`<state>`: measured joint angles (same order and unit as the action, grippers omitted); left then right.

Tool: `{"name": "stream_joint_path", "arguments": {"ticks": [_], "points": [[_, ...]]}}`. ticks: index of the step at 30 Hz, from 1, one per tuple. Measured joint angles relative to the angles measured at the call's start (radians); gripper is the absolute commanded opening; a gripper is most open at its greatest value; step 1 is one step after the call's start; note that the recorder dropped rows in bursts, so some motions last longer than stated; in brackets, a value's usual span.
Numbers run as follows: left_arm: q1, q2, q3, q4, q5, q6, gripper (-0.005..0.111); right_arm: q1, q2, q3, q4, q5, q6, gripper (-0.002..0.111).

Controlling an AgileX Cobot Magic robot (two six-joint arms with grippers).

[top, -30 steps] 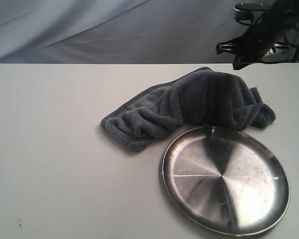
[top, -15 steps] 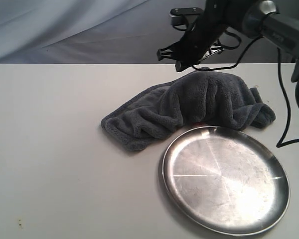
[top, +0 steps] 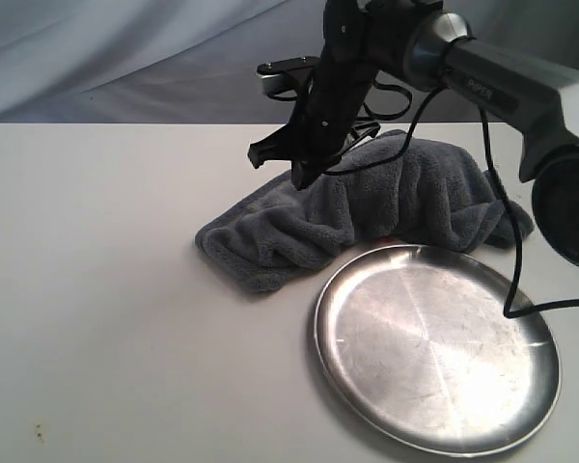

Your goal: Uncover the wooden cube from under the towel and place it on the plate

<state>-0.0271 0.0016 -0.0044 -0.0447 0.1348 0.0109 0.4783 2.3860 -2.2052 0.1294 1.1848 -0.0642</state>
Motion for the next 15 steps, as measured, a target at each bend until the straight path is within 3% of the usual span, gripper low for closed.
{"name": "stream_joint_path", "arguments": {"ticks": [8,15], "points": [[0.0,0.0,0.0,0.0,0.0,0.0,0.001,0.035,-0.142,0.279,0.005,-0.072,-0.007,0.0],[0.0,0.0,0.0,0.0,0.0,0.0,0.001,0.034,-0.35,0.68,0.004,-0.27,-0.007,0.0]]}}
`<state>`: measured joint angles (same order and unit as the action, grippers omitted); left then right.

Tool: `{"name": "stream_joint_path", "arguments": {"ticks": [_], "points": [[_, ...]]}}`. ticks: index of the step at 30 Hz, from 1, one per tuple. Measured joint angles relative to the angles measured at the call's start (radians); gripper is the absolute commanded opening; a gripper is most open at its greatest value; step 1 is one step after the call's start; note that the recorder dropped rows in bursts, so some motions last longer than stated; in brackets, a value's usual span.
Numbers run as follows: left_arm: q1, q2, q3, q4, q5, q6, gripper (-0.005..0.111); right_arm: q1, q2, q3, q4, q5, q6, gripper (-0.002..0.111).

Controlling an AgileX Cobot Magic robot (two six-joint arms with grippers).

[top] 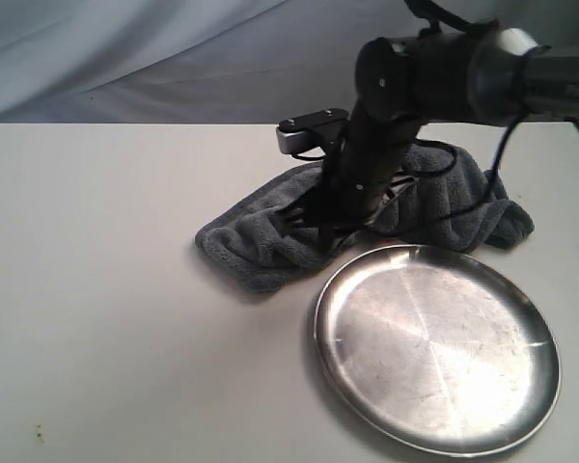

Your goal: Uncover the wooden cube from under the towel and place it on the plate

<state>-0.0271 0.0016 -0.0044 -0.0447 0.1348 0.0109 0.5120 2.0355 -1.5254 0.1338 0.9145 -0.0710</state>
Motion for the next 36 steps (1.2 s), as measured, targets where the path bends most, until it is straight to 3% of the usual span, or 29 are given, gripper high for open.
{"name": "stream_joint_path", "arguments": {"ticks": [7,14,18,25,33,36], "points": [[0.0,0.0,0.0,0.0,0.0,0.0,0.001,-0.122,-0.196,0.334,-0.01,-0.174,-0.004,0.0],[0.0,0.0,0.0,0.0,0.0,0.0,0.001,-0.346,-0.22,0.362,-0.015,-0.208,-0.004,0.0],[0.0,0.0,0.0,0.0,0.0,0.0,0.001,-0.422,-0.191,0.238,-0.016,-0.201,-0.004,0.0],[0.0,0.0,0.0,0.0,0.0,0.0,0.001,-0.425,-0.011,-0.078,0.03,-0.096,-0.015,0.0],[0.0,0.0,0.0,0.0,0.0,0.0,0.001,-0.324,0.105,-0.319,0.079,-0.031,-0.078,0.0],[0.0,0.0,0.0,0.0,0.0,0.0,0.001,-0.291,0.117,-0.337,0.093,-0.029,-0.098,0.009]]}}
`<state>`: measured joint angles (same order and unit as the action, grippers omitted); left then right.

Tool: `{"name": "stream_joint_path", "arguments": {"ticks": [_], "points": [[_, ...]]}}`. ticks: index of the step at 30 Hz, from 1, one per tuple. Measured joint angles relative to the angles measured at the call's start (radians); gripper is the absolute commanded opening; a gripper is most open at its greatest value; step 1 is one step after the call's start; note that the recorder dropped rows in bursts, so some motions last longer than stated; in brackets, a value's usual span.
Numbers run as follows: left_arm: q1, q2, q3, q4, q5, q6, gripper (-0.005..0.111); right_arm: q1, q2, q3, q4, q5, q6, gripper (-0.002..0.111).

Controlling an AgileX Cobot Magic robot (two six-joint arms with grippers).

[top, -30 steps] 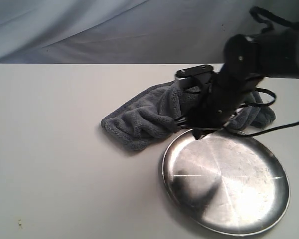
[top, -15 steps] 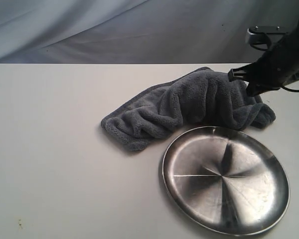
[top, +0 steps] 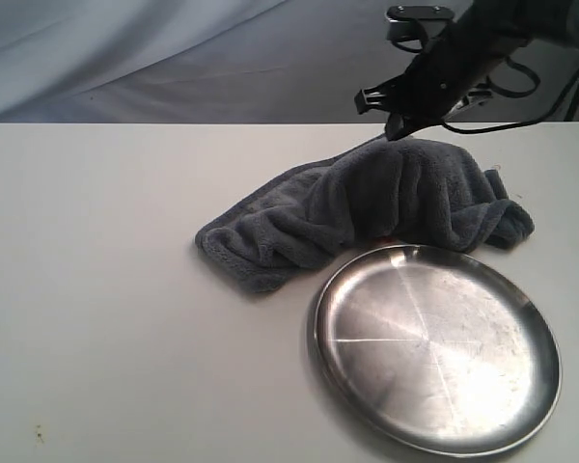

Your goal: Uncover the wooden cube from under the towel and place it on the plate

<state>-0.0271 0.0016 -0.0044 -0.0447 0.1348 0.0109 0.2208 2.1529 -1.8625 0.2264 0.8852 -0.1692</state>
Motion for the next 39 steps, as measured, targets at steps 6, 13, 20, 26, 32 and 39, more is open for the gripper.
{"name": "stream_joint_path", "arguments": {"ticks": [6,13,20,26,32,39], "points": [[0.0,0.0,0.0,0.0,0.0,0.0,0.001,0.023,0.009,-0.004,0.0,0.002,-0.044,0.045],[0.0,0.0,0.0,0.0,0.0,0.0,0.001,0.023,0.009,-0.004,-0.136,0.006,-0.037,0.071],[0.0,0.0,0.0,0.0,0.0,0.0,0.001,0.023,0.009,-0.004,-0.216,0.006,0.036,0.071],[0.0,0.0,0.0,0.0,0.0,0.0,0.001,0.023,0.009,-0.004,-0.226,0.019,0.076,0.071],[0.0,0.0,0.0,0.0,0.0,0.0,0.001,0.023,0.023,0.016,-0.226,0.021,0.085,0.071],[0.0,0.0,0.0,0.0,0.0,0.0,0.001,0.023,0.051,0.018,-0.236,0.035,0.087,0.048]]}}
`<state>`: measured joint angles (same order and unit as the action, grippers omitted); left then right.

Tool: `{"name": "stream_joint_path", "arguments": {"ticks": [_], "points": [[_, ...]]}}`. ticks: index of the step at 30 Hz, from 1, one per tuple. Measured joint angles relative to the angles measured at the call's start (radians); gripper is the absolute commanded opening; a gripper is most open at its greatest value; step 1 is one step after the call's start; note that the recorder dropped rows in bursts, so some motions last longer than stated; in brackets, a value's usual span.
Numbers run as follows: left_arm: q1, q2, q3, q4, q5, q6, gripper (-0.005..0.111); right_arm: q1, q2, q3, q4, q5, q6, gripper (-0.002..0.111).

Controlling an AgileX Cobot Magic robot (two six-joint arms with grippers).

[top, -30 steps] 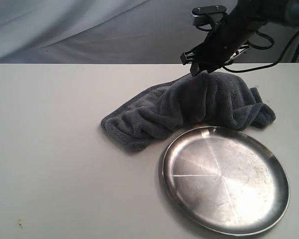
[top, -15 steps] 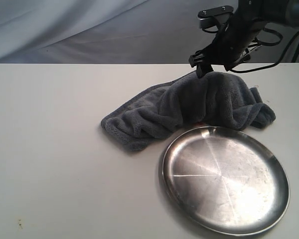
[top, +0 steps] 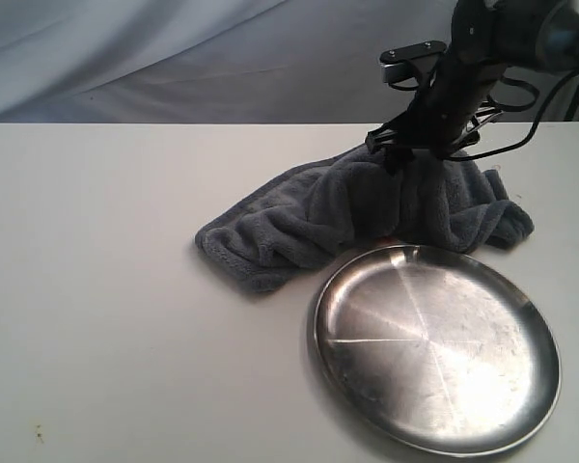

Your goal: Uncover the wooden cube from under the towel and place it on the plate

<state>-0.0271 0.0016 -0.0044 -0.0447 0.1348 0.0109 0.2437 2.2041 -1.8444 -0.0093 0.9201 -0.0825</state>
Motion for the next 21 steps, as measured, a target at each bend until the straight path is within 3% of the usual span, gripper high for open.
{"name": "stream_joint_path", "arguments": {"ticks": [7,10,21], "points": [[0.0,0.0,0.0,0.0,0.0,0.0,0.001,0.0,0.0,0.0,-0.002,0.01,0.003,0.011],[0.0,0.0,0.0,0.0,0.0,0.0,0.001,0.0,0.0,0.0,-0.002,0.014,0.003,0.0],[0.0,0.0,0.0,0.0,0.0,0.0,0.001,0.0,-0.09,0.01,0.009,0.031,0.003,0.0]]}}
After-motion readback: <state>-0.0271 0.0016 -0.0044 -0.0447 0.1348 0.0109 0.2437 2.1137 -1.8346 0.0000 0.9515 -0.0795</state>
